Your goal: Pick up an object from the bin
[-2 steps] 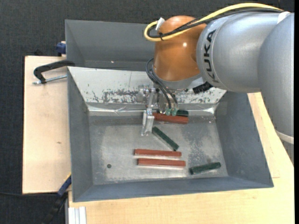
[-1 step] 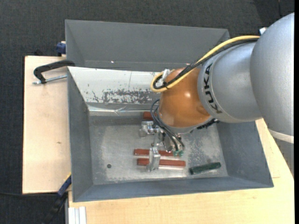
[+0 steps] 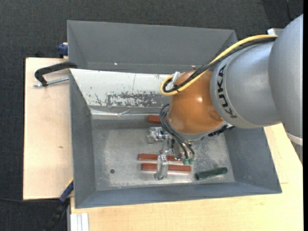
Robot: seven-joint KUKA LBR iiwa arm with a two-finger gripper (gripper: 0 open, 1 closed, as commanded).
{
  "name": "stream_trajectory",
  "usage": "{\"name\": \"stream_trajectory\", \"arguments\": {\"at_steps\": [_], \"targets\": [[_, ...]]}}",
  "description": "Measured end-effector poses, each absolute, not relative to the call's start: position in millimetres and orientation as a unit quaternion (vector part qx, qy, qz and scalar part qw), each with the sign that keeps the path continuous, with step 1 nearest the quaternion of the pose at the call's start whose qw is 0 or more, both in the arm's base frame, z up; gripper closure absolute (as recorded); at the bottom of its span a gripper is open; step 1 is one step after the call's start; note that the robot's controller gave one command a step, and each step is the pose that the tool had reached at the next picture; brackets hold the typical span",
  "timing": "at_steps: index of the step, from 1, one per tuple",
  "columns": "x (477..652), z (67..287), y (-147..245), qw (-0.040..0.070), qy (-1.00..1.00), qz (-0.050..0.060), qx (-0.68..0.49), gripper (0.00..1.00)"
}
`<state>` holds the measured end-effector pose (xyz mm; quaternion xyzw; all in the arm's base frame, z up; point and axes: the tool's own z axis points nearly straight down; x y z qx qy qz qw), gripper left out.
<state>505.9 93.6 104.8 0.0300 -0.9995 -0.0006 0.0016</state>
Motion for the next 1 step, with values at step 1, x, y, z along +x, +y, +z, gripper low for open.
{"name": "stream_trajectory", "arguments": {"at_steps": [1], "targets": [[510.1,165.4,93.5,-0.003,-1.0,-0.001,0.024,0.0]]}}
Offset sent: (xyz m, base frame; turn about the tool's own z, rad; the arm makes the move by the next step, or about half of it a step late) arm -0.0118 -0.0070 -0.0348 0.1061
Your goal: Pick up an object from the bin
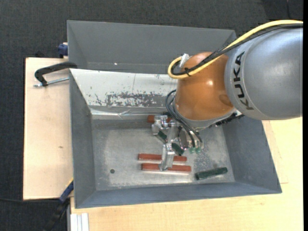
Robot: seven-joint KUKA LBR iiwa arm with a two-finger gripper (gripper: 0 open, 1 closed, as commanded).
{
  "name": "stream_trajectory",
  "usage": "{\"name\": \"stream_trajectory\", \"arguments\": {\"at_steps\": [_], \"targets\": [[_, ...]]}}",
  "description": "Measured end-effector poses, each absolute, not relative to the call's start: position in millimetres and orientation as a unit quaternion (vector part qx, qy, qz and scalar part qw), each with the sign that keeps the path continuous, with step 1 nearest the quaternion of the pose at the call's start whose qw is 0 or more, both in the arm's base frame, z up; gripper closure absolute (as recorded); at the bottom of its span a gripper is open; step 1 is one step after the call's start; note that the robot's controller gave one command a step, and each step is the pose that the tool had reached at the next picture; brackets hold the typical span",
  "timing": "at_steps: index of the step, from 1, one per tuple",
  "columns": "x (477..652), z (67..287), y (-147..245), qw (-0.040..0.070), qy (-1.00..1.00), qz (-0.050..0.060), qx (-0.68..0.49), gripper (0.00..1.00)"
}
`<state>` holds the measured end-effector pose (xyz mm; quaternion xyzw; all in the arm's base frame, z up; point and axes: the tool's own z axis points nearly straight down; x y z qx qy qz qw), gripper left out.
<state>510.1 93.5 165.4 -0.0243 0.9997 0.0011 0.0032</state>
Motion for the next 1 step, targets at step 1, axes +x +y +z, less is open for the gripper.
{"name": "stream_trajectory", "arguments": {"at_steps": [1], "targets": [[501.2,104.2,89.4,0.003,1.0,0.001,0.009,0.0]]}}
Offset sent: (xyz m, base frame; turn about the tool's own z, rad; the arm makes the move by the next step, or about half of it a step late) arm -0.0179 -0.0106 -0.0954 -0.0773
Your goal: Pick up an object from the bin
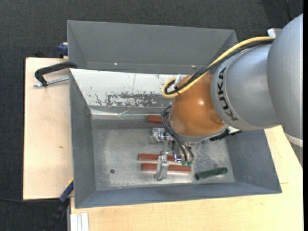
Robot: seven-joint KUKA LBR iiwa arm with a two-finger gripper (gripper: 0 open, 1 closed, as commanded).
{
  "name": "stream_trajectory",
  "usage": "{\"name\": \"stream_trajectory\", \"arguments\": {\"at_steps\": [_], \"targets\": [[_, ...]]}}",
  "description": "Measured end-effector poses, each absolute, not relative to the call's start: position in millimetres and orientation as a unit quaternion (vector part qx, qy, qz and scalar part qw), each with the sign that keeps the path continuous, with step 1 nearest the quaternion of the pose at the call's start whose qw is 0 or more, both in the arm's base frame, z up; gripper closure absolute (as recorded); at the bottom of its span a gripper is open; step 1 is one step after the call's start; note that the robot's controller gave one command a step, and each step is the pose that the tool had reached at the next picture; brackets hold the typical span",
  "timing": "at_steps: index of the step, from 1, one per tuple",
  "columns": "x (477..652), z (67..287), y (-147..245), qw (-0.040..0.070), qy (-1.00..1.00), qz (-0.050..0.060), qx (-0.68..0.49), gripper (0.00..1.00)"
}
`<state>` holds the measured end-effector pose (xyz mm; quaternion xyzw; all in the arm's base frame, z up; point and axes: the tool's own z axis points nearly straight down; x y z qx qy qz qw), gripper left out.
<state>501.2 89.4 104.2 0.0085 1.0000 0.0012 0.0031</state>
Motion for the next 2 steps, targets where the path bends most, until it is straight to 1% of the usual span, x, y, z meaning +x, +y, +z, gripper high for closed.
{"name": "stream_trajectory", "arguments": {"at_steps": [1,2], "targets": [[493.3,71.2,84.5,0.001,0.998,0.001,-0.063,1.0],[493.3,71.2,84.5,0.001,0.998,0.001,-0.063,1.0]]}}
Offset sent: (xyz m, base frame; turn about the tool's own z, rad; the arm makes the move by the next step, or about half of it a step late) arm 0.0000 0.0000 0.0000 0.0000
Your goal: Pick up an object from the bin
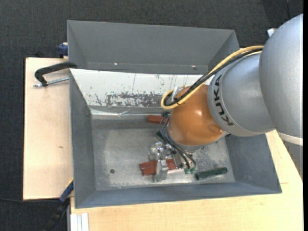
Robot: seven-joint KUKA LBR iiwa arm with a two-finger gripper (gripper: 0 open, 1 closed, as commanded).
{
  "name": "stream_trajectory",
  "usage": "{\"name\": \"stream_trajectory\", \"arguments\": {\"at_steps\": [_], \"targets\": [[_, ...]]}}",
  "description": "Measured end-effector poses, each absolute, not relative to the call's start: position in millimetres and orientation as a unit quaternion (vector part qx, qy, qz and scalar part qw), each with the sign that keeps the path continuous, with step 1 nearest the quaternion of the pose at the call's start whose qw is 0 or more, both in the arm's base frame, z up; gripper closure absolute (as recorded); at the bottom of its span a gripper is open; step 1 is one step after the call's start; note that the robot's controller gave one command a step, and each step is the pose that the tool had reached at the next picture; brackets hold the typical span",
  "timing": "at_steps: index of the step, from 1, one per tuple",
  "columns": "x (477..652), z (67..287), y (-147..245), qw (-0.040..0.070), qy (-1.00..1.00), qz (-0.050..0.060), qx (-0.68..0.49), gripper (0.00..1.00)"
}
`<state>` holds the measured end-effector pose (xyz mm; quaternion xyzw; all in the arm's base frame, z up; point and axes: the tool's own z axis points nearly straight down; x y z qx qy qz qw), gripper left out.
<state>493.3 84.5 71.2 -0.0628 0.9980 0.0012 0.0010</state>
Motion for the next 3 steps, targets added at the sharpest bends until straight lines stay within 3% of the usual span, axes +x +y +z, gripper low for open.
{"name": "stream_trajectory", "arguments": {"at_steps": [1,2,3], "targets": [[491.9,75.6,84.3,-0.001,0.998,0.001,-0.063,1.0],[490.0,97.5,83.9,-0.004,0.998,0.0,-0.063,1.0],[493.2,123.4,84.7,0.002,0.998,0.001,-0.063,1.0]]}}
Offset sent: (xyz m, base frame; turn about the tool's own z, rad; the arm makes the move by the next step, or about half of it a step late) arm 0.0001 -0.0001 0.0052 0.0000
